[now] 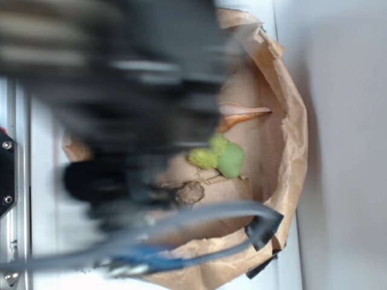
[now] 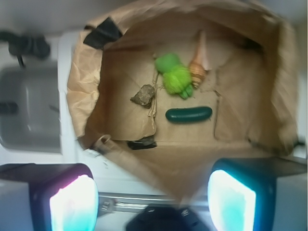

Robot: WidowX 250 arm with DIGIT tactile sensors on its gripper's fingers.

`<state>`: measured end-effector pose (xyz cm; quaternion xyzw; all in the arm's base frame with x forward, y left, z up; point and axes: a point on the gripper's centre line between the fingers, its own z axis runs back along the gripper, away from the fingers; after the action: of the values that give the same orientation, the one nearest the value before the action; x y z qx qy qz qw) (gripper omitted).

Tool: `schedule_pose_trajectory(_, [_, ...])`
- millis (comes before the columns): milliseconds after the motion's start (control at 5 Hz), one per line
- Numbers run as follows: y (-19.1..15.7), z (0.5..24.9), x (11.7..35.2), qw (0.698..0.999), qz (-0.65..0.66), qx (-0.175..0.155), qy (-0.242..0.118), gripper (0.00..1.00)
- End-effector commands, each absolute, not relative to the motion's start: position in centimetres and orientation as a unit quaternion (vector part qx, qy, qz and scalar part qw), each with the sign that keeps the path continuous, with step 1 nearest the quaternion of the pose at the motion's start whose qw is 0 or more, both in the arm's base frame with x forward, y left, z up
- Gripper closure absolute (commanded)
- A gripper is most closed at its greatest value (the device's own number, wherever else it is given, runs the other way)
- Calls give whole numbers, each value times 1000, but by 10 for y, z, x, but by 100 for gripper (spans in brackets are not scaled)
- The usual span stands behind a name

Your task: Grab the rock.

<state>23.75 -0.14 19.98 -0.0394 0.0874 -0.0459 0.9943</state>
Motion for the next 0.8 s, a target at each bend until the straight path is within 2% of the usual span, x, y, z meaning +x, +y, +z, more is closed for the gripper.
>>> schedule_pose_trajectory(0, [-3,149,249,990,-112,1,85,0])
schedule_pose_trajectory(200, [-10,112,246,988,-143,24,56,0])
schedule_pose_trajectory(400, [-18,96,242,989,-141,19,46,0])
schedule_pose_trajectory(600, [-18,96,242,989,-141,19,46,0])
